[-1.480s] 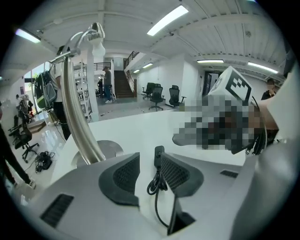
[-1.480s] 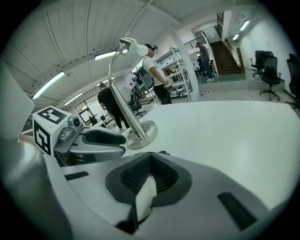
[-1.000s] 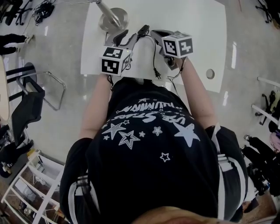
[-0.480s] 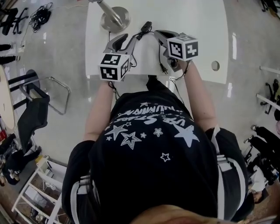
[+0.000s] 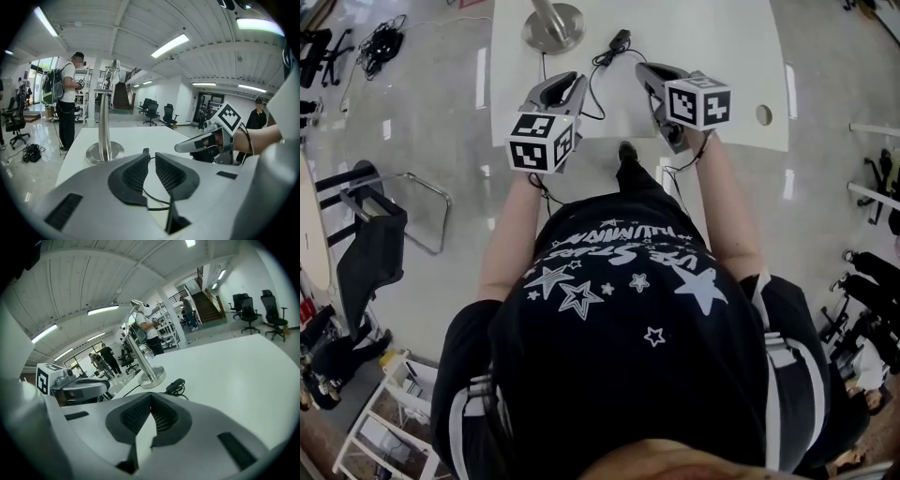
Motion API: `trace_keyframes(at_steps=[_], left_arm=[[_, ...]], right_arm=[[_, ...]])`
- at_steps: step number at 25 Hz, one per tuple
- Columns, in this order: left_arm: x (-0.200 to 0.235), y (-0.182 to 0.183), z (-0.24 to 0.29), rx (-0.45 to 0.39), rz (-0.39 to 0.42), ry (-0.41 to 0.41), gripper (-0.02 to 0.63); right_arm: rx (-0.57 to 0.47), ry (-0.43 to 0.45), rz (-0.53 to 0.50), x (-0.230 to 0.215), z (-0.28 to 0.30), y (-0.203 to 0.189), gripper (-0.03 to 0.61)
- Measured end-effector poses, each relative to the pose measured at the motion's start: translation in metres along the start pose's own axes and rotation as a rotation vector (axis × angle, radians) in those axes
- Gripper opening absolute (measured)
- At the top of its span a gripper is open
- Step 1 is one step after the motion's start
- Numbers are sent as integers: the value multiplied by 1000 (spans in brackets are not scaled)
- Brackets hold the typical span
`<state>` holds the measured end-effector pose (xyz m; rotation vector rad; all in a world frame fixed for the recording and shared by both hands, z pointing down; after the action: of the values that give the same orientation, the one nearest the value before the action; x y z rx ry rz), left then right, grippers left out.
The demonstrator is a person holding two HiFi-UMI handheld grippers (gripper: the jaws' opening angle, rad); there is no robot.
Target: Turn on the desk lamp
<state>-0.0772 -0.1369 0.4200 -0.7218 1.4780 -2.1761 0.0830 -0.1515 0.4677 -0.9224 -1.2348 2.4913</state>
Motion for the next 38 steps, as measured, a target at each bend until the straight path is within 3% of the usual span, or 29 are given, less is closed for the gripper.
trace_keyframes(at_steps=[8, 23, 30, 38], left_arm=[[-22, -6, -42, -27, 26, -25, 14], [-40, -49, -145, -51, 6, -88, 12], [-43, -50, -167, -79, -8, -126, 12], [-47, -52, -179, -94, -36, -158, 12]], right_arm=[[-42, -22, 8, 38, -30, -23, 3], [-104, -92, -14, 129, -76, -97, 3], [-142, -159, -101, 162, -90, -106, 3], [-152, -197, -118, 178, -105, -114, 3]])
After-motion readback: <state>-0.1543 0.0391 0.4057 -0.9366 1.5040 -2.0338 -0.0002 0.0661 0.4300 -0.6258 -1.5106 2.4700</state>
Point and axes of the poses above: the fingertips, and each gripper's own axes: z forward along the fingers, x to its left, y out of its top, the point moved 4 cm from there along -z, backward along the fingers, and after that the axes turned 5 degrees about -x, right-handed, at the moved point
